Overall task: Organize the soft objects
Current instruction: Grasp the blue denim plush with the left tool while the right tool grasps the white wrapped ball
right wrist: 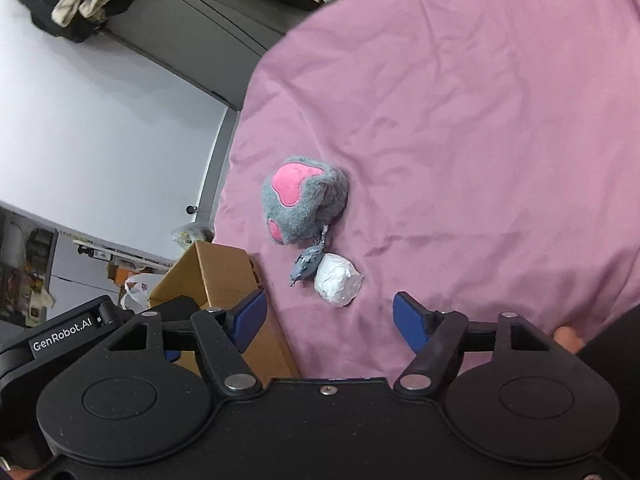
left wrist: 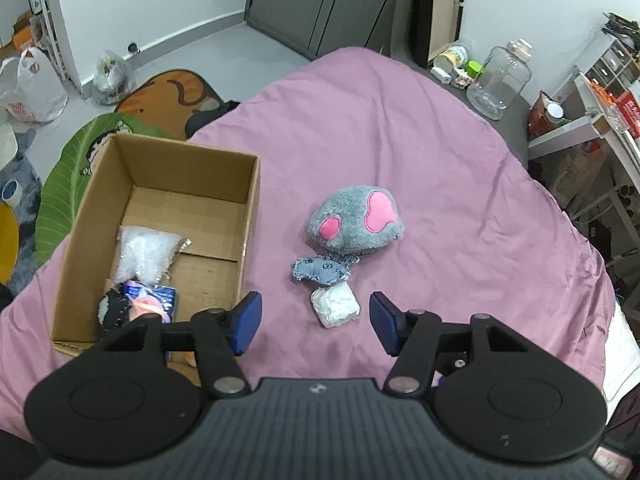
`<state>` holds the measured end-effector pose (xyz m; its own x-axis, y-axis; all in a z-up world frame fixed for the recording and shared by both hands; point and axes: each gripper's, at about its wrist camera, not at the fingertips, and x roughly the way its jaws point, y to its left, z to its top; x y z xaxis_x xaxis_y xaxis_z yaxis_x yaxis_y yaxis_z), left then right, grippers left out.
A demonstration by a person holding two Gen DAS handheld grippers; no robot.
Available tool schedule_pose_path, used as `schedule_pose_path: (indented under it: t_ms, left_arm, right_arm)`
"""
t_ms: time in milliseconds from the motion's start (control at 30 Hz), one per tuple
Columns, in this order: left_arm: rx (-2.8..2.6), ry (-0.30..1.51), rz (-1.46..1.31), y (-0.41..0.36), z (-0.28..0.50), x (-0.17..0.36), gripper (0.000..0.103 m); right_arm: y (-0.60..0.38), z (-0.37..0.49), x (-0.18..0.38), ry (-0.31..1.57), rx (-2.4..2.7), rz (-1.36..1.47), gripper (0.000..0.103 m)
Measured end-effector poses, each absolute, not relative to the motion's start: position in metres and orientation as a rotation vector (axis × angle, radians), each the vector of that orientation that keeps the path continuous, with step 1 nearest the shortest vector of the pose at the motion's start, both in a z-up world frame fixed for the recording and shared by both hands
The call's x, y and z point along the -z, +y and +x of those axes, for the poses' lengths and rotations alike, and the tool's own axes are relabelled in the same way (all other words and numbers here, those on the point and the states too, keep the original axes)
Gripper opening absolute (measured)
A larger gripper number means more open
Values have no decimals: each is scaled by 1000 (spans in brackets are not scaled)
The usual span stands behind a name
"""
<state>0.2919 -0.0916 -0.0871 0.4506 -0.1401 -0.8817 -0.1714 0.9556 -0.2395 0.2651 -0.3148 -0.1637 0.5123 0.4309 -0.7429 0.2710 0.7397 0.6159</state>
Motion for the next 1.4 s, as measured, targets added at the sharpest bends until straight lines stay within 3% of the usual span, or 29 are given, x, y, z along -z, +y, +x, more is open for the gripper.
schedule_pose_path:
  t_ms: [167,933,1100,1400]
  left_arm:
    - [-32,1140,-332,-98,307,100,57]
    - [-57,1287,-317,-122,382,167,55]
    - [-64,1315,-307,-123,391,178,56]
    - [-67,1361,-287,-132,393,199,57]
  right_arm:
    - [-308,282,189,1089,-100,787,57]
    - [-289,336,265,1248,-133,895,54]
    - [-290,340,274,1256,-118,895,39]
    - [-288,340,273,1250,-117,893,37]
